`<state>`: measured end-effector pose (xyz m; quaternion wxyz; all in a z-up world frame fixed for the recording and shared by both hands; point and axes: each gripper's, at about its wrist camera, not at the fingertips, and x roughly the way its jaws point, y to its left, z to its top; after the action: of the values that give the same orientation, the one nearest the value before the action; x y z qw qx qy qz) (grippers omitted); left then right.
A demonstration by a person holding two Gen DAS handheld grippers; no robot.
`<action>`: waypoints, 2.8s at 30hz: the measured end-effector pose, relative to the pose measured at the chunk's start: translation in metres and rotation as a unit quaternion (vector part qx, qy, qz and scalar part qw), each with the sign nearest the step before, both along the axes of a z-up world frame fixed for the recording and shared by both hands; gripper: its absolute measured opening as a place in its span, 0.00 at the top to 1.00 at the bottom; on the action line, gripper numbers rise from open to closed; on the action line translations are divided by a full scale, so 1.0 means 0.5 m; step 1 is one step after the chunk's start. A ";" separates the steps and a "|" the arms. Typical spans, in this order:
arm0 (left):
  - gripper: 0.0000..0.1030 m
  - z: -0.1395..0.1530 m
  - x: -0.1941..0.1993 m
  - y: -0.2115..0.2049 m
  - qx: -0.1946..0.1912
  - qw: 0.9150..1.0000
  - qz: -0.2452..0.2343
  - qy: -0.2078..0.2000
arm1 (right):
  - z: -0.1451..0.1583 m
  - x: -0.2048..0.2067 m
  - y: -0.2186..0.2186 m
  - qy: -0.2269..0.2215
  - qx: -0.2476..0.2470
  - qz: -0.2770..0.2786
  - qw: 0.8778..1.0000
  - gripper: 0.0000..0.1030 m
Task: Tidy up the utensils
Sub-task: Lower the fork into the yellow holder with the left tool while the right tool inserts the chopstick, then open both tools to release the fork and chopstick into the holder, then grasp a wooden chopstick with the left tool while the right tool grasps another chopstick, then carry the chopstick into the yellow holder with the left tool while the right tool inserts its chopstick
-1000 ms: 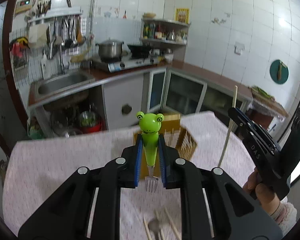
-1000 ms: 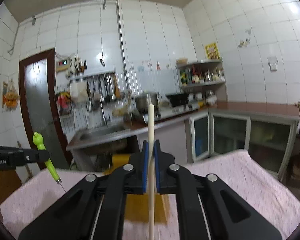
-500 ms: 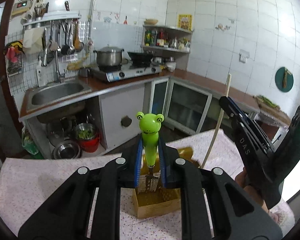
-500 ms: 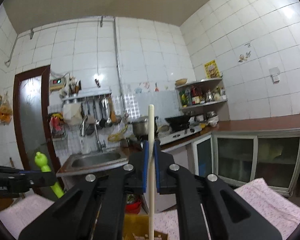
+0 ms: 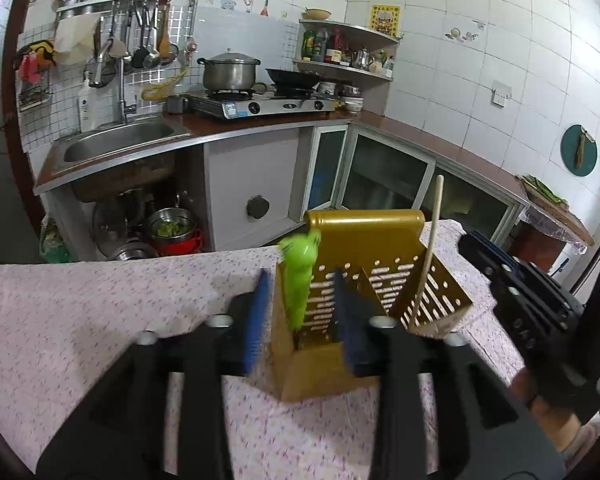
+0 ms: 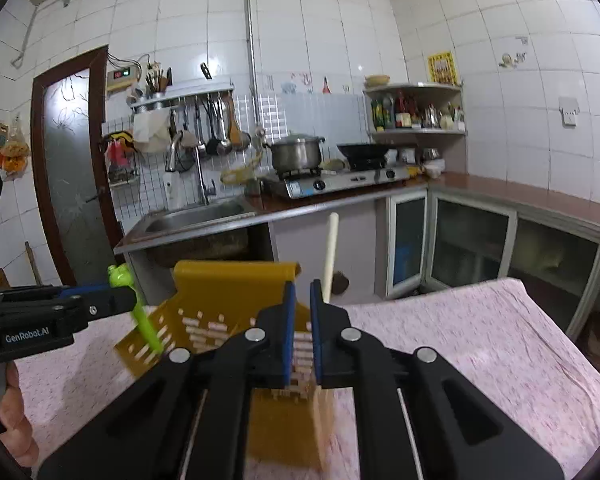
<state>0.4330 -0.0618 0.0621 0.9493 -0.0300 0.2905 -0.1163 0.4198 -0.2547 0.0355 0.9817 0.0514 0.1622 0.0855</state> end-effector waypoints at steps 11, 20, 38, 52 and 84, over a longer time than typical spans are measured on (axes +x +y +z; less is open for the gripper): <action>0.05 -0.004 -0.175 0.044 0.019 0.999 0.030 0.008 | -0.038 -0.171 -0.025 0.088 -0.032 -0.029 0.995 0.46; 0.05 -0.076 -0.251 0.089 0.009 0.996 0.022 0.083 | -0.091 -0.272 -0.040 0.133 -0.042 -0.040 0.989 0.41; 0.41 -0.210 -0.254 0.051 0.032 0.978 0.009 0.208 | -0.212 -0.248 -0.029 0.328 0.004 -0.041 0.944 0.62; 0.68 -0.256 -0.209 0.031 0.043 0.966 0.011 0.253 | -0.245 -0.214 0.013 0.356 -0.006 -0.057 0.933 0.81; 1.00 -0.208 -0.203 0.027 0.057 0.967 0.005 0.248 | -0.142 -0.208 -0.005 0.313 -0.028 -0.049 0.948 0.94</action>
<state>0.3313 -0.0482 -0.0418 0.8481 -0.0055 0.5232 -0.0838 0.3159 -0.2570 -0.0357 0.8857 0.0559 0.4606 0.0121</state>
